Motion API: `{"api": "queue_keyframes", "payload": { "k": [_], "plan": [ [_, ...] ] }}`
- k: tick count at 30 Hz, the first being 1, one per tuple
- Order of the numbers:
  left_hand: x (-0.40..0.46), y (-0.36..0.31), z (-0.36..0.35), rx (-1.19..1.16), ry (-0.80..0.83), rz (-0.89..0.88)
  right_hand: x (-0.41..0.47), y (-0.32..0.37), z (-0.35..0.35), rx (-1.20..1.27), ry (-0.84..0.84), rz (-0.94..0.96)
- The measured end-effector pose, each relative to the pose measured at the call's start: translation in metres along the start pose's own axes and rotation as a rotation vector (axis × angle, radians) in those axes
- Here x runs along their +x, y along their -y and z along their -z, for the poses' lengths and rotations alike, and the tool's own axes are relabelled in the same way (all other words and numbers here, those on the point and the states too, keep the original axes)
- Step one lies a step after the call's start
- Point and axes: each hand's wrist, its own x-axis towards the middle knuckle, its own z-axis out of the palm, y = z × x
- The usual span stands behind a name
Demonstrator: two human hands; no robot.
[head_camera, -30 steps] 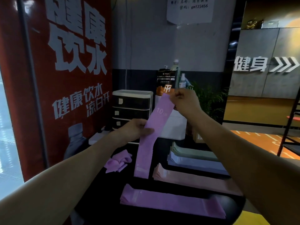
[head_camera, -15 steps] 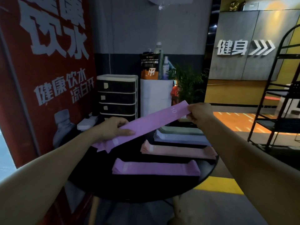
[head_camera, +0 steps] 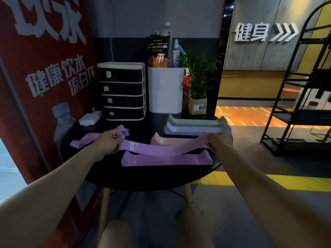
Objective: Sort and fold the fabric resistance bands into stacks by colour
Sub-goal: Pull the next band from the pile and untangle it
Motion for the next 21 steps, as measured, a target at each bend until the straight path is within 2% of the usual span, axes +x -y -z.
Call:
{"api": "queue_keyframes", "payload": {
  "k": [5,10,21],
  "plan": [
    [-0.001,0.008,-0.013,0.104,-0.209,-0.091,-0.021,-0.017,0.011,-0.213,-0.052,0.147],
    [-0.004,0.014,-0.022,0.161,-0.324,-0.134,-0.024,-0.036,0.012,-0.324,-0.076,0.159],
    [0.001,0.048,-0.036,0.261,-0.311,-0.084,-0.017,-0.062,0.007,-0.472,-0.112,0.186]
  ]
}}
